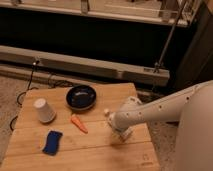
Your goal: Place the bottle in the ceramic bowl
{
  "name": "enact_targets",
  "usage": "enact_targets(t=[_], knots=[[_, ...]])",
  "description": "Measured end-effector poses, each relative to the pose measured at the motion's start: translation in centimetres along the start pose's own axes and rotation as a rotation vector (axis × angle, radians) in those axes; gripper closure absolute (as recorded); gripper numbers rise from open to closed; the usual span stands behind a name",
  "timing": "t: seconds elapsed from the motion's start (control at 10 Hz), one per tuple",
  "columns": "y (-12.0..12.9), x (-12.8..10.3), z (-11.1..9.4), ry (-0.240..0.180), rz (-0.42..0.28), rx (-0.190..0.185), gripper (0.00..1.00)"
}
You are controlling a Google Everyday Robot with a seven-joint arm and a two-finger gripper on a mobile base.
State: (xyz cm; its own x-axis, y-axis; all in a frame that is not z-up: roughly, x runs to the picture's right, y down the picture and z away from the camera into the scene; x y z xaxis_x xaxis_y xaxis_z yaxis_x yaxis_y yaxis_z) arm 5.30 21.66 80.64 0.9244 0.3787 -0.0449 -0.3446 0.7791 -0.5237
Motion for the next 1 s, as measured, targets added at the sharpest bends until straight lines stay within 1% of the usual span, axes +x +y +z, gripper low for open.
enact_targets(t=[0.1, 0.3, 0.4, 0.5, 0.6, 0.7, 0.8, 0.9, 1.0], knots=[[-1.0, 0.3, 0.3, 0.013, 0.015, 0.016, 0.56], [-2.3, 1.0, 0.7, 0.022, 0.038, 0.041, 0.76], [-2.6, 0.9, 0.9, 0.015, 0.038, 0.047, 0.87], [-2.7, 0.8, 1.0, 0.001, 0.034, 0.053, 0.96], [-2.9, 0.3, 0.7, -0.028, 0.022, 0.065, 1.0], [-3.2, -0.5, 0.1, -0.064, 0.005, 0.083, 1.0], [-4.0, -1.3, -1.3, -0.11, -0.03, 0.118, 1.0], [-4.8, -2.0, -2.5, -0.136, -0.057, 0.145, 1.0], [-5.4, -2.4, -3.4, -0.152, -0.077, 0.165, 1.0]])
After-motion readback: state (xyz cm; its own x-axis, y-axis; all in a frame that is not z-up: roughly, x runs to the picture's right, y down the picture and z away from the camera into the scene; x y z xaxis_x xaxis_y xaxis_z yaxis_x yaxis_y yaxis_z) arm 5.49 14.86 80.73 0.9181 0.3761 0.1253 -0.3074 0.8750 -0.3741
